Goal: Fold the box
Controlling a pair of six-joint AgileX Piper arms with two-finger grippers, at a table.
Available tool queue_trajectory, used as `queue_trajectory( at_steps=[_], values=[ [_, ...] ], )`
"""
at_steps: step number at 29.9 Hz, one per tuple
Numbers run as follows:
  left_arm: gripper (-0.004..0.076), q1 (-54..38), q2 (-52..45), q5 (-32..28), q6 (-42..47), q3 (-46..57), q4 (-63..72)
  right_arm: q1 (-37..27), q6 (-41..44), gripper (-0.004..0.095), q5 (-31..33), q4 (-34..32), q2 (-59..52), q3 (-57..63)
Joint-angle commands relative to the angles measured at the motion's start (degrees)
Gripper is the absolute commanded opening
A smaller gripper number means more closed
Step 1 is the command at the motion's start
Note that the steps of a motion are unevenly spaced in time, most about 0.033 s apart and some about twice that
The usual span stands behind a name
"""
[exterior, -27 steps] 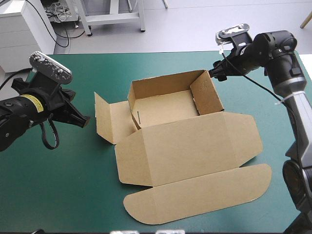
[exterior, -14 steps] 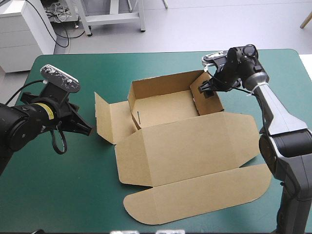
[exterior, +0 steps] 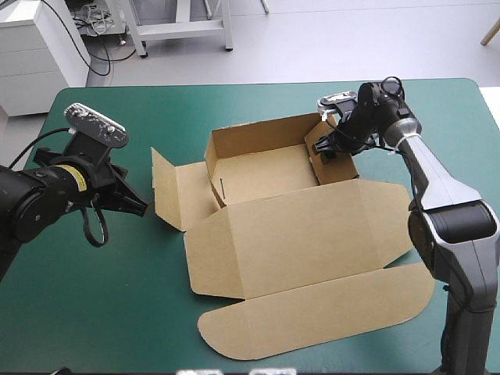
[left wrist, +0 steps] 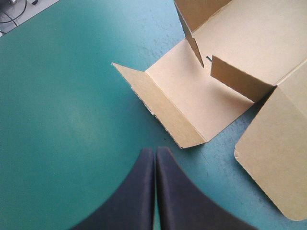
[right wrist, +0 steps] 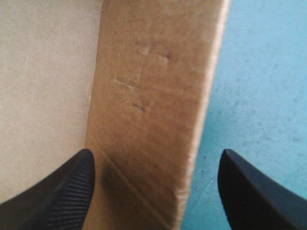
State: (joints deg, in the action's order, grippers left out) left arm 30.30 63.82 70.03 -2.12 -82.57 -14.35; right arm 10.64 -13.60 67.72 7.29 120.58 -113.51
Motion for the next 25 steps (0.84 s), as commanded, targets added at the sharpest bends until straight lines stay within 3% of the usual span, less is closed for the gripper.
queue_trajectory(
  at_steps=[1,12,25],
  values=[
    [-0.0008,-0.1,-0.98,-3.15,0.85,-1.2,-0.21,-0.12,-0.59,0.0533,-1.29,0.44,-3.31,-1.36],
    [-0.0008,-0.1,-0.98,-4.25,1.23,-1.2,-0.21,-0.12,-1.42,-0.002,-0.83,0.44,-3.31,-1.36],
    [-0.0008,-0.1,-0.98,-4.25,7.57,-1.2,-3.82,-6.24,-1.99,-0.0021,-0.73,0.8,-11.42,-1.36]
  ],
)
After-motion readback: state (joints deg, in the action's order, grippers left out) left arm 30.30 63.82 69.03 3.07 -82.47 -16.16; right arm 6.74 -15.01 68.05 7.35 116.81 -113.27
